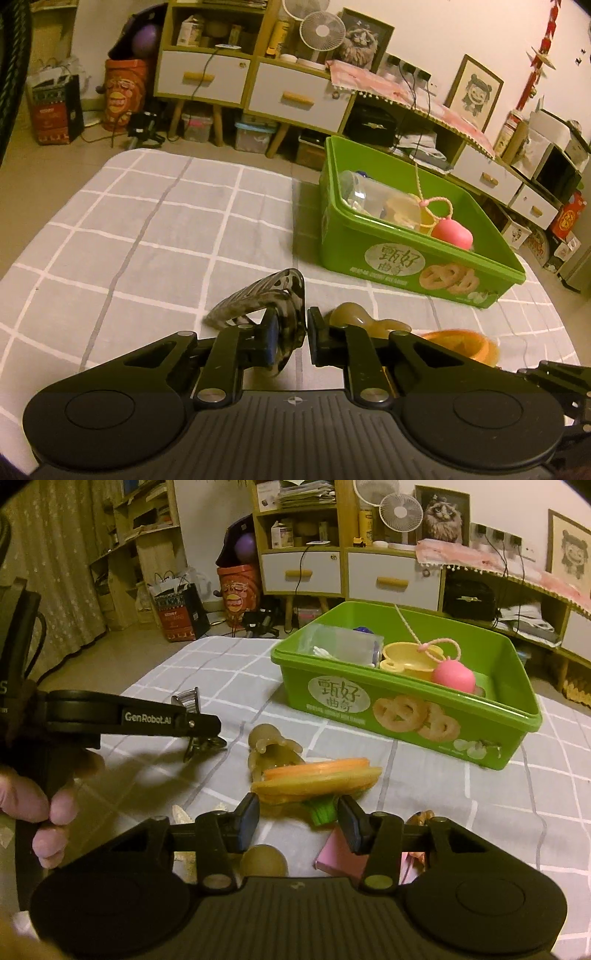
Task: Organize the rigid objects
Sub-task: 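Grasp the dark claw hair clip with the left tool while the right tool approaches the orange lid, then close the right tool on the orange lid and lift it while the left tool lifts the clip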
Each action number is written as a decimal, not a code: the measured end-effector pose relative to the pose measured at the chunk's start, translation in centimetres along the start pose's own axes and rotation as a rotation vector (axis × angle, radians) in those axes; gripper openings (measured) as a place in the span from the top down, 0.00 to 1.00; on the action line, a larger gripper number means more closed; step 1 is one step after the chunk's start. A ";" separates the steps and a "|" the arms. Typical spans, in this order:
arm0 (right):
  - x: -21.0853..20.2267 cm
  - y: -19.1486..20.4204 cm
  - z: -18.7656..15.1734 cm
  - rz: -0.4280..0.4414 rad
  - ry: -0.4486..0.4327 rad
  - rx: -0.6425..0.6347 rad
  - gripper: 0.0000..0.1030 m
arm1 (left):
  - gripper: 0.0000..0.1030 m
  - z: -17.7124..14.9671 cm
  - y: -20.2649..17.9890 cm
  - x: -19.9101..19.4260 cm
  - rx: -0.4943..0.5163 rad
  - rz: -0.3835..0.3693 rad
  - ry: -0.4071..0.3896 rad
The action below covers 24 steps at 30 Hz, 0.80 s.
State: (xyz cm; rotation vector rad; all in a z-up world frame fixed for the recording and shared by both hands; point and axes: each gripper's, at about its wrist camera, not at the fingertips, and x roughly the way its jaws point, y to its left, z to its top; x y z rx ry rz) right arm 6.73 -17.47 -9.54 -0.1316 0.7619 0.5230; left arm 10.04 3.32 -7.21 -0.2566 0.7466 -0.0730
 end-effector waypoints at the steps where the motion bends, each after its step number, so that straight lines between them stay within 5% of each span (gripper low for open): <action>1: 0.1 -0.1 0.0 0.001 0.007 0.004 0.68 | 0.81 0.0 0.0 0.0 -0.003 0.001 0.002; 10: 0.0 -3.8 0.3 0.044 0.027 0.234 0.84 | 0.81 -0.2 0.0 -0.2 -0.010 -0.007 0.020; 15: -0.3 -6.3 0.2 0.080 0.017 0.387 0.84 | 0.81 -0.2 -0.1 -0.4 -0.010 -0.025 0.026; 24: 0.4 -9.4 -0.2 0.231 0.032 0.658 0.56 | 0.82 -0.4 -0.2 -0.3 -0.012 -0.037 0.045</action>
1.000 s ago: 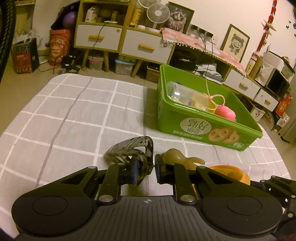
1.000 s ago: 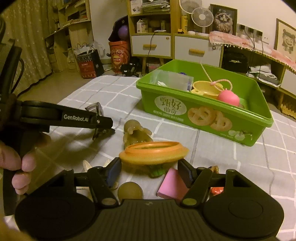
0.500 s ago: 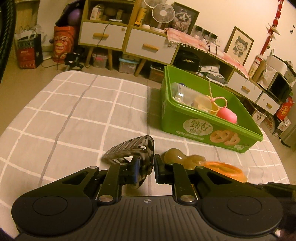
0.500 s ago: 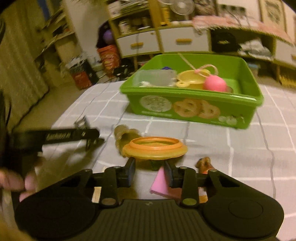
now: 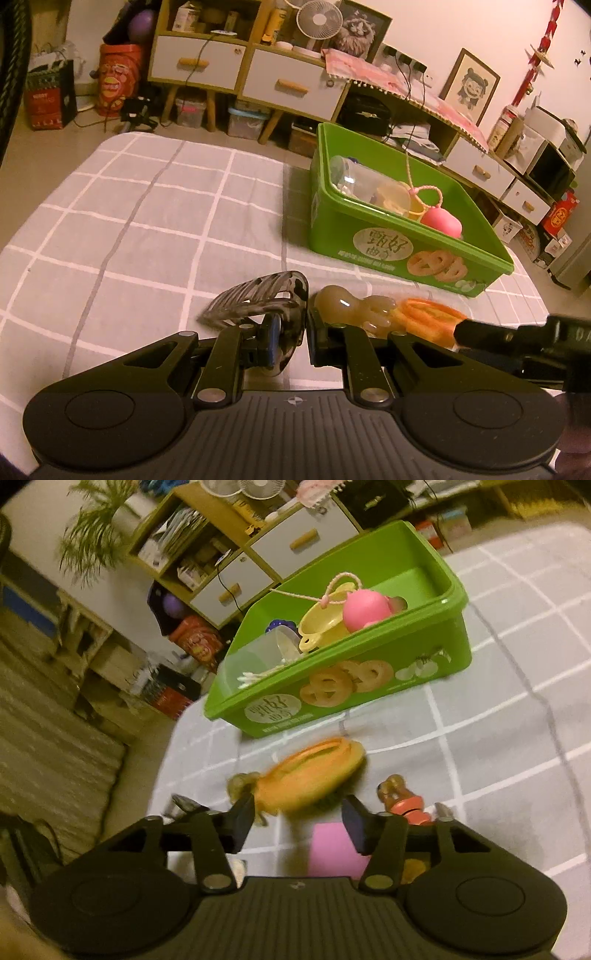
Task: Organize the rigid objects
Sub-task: 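Close the right tool on the orange lid and lift it while the left tool lifts the clip, then carry the orange lid and the claw clip over the green bin with both tools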
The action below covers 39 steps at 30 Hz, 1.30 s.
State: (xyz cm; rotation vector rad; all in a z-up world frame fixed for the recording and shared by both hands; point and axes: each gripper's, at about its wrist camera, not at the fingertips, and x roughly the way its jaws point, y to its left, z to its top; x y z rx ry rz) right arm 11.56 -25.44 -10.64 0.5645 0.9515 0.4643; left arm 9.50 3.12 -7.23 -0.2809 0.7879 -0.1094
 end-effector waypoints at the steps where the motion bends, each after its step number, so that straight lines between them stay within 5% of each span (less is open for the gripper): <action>1: 0.1 -0.1 0.0 0.009 0.001 0.016 0.56 | 0.82 0.0 0.0 0.0 0.000 0.000 0.000; 7: 0.5 -0.3 0.3 -0.005 -0.010 0.048 0.59 | 0.82 -0.1 -0.1 0.0 0.000 -0.001 -0.003; 13: 1.0 0.1 0.0 -0.064 0.000 0.014 0.92 | 0.82 -0.2 -0.2 -0.2 0.002 -0.004 -0.008; 39: -4.1 0.8 2.5 -0.040 -0.125 0.099 0.92 | 0.85 1.3 -1.7 -2.4 0.023 -0.029 -0.045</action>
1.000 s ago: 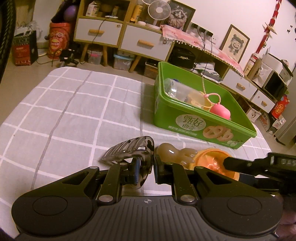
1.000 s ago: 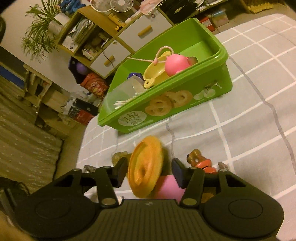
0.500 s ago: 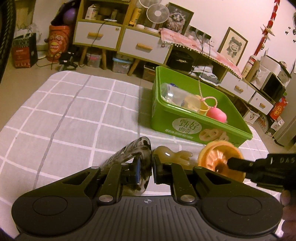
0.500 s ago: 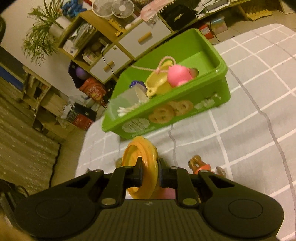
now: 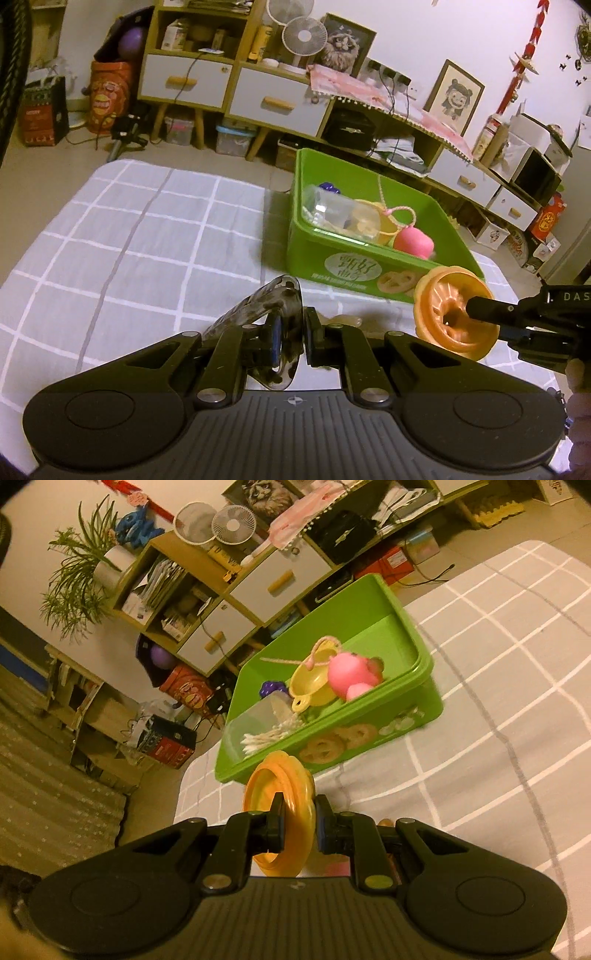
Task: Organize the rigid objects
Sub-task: 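Carry the orange lid and the claw clip over the green bin with both tools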
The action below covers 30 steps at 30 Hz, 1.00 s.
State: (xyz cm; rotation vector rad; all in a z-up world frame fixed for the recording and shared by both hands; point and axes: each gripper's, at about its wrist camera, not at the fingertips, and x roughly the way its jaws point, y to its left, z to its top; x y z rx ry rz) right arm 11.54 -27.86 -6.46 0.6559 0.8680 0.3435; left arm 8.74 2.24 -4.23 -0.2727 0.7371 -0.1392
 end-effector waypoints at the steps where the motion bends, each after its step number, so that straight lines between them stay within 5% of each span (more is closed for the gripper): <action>1: -0.3 -0.1 0.2 -0.005 -0.006 0.003 0.92 | 0.85 0.2 -0.2 -0.1 0.003 -0.003 -0.003; 21: -3.9 -2.8 8.7 -0.127 -0.213 0.093 0.92 | 0.85 5.2 -8.6 2.8 0.082 -0.127 -0.057; 30: -1.7 -2.0 9.9 -0.213 -0.236 -0.001 0.92 | 0.85 6.2 -11.9 6.7 0.150 -0.153 -0.039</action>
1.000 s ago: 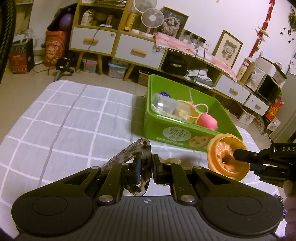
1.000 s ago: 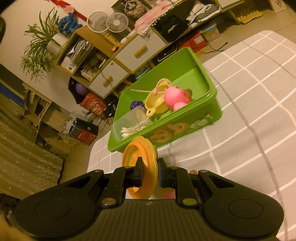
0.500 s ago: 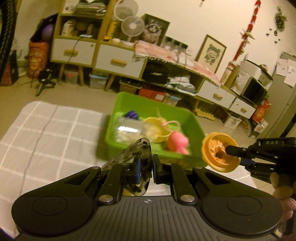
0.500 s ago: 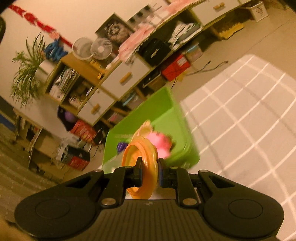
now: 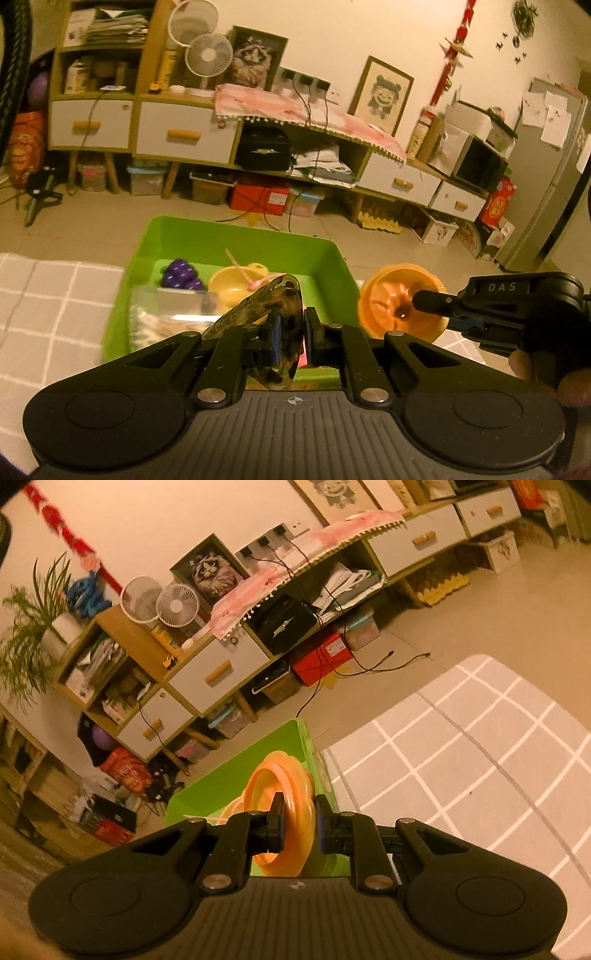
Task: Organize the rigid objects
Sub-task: 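Carry the orange lid and the claw clip over the green bin with both tools, then open the right tool to drop the lid while the left tool releases the clip in the bin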
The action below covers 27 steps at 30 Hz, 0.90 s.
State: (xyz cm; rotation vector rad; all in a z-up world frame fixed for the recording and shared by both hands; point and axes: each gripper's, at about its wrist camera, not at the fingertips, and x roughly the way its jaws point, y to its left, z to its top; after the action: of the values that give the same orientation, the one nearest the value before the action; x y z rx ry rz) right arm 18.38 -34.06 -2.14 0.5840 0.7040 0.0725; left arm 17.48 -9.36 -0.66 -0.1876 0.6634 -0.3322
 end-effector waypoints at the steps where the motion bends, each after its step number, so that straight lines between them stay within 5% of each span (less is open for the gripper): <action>1: 0.2 0.2 -0.1 -0.010 -0.002 -0.017 0.92 | 0.85 0.0 -0.1 0.4 0.006 0.000 0.003; 14: 1.9 2.0 -1.9 -0.093 -0.011 -0.187 0.92 | 0.85 -1.5 -1.1 3.2 0.072 0.017 0.030; 27: 2.5 3.5 -2.9 -0.047 -0.004 -0.250 0.92 | 0.83 -1.5 -0.4 4.2 0.055 0.056 0.043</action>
State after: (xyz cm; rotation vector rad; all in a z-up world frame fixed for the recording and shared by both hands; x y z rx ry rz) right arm 18.90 -29.06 -3.54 0.3283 0.6925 0.1138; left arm 19.58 -11.37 -4.09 -0.1093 0.6995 -0.3006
